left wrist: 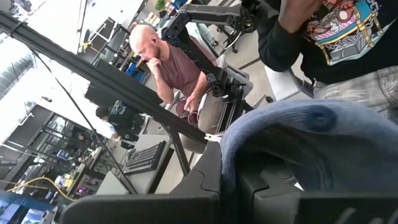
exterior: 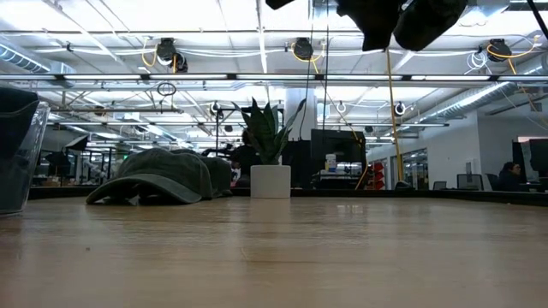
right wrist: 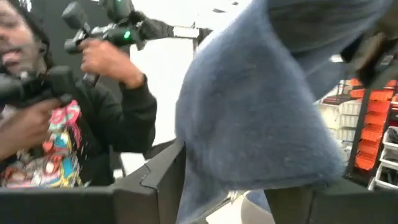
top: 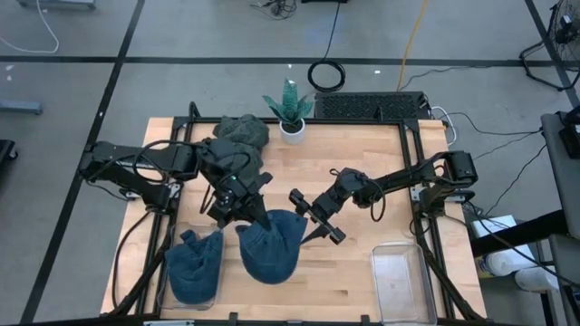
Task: Pick & Place hat
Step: Put the blue cap into the left transparent bin
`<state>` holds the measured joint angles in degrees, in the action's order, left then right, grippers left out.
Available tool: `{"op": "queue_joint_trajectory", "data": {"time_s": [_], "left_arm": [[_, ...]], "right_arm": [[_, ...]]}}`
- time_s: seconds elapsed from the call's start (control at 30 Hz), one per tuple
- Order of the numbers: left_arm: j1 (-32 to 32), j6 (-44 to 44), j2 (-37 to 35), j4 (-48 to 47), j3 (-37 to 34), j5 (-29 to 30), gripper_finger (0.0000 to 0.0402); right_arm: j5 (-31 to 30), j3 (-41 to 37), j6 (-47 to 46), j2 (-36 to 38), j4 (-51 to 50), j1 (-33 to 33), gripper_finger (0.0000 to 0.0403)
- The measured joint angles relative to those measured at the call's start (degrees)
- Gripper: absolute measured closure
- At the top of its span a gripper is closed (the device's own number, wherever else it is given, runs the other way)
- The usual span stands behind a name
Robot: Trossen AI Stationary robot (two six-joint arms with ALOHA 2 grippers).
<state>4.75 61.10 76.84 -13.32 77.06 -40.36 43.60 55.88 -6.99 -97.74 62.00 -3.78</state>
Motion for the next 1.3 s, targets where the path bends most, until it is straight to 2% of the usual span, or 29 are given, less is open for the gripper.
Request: {"op": "queue_joint_trajectory", "data": {"time_s": [0.07,0.13,0.27,0.3,0.43,0.53,0.6,0.7,0.77,0.83,0.93,1.07,1.2,1.3], "left_arm": [[-0.26,-0.15,0.00,-0.03,0.01,0.02,0.0398],[-0.28,-0.42,0.00,-0.07,-0.01,0.05,0.0398],[-0.28,-1.06,0.00,-0.13,-0.03,0.64,0.0394],[-0.28,-1.28,0.00,-0.13,-0.03,1.05,0.0394],[-0.26,-3.55,0.00,-0.30,-0.03,3.09,0.0398],[-0.01,-9.45,0.00,0.38,-0.03,6.79,0.0389],[0.61,-19.14,-0.72,1.46,-0.15,12.61,0.0366],[1.64,-33.50,-2.52,2.15,0.20,25.67,0.0319],[2.17,-39.70,-3.96,-0.07,0.39,33.62,0.0282],[2.25,-43.33,-4.47,-2.14,1.05,38.38,0.0241],[2.27,-45.05,-5.91,-7.27,1.87,42.07,0.0181],[1.85,-47.85,-6.64,-6.77,2.40,43.25,0.0114],[1.21,-50.13,-4.95,-14.69,8.60,44.96,0.0076],[1.00,-51.42,-2.37,-22.29,14.94,49.10,0.0064]], "right_arm": [[0.04,0.00,2.25,-0.02,-1.21,-0.29,0.0237],[0.18,0.00,3.47,-0.01,-1.61,-0.46,0.0268],[3.27,0.02,6.08,-0.02,-1.53,-0.42,0.0373],[3.82,0.02,7.04,-0.01,-1.55,-0.44,0.0387],[4.40,0.02,7.81,-0.02,-1.16,-0.47,0.0397],[4.50,0.02,6.90,-0.02,-1.14,-0.44,0.0398],[4.65,0.04,6.12,0.14,-1.11,-0.32,0.0399],[4.40,0.14,6.36,0.44,-1.91,-0.29,0.0400],[4.46,0.17,6.23,0.44,-2.50,-0.25,0.0400],[4.29,0.15,6.28,0.40,-3.79,-0.27,0.0401],[4.31,0.15,6.39,0.40,-5.58,-0.26,0.0401],[3.97,0.15,6.63,0.40,-8.80,-0.25,0.0402],[4.70,0.11,6.43,0.35,-11.45,-0.36,0.0402],[4.57,0.00,7.66,0.31,-13.31,-0.44,0.0402]]}}
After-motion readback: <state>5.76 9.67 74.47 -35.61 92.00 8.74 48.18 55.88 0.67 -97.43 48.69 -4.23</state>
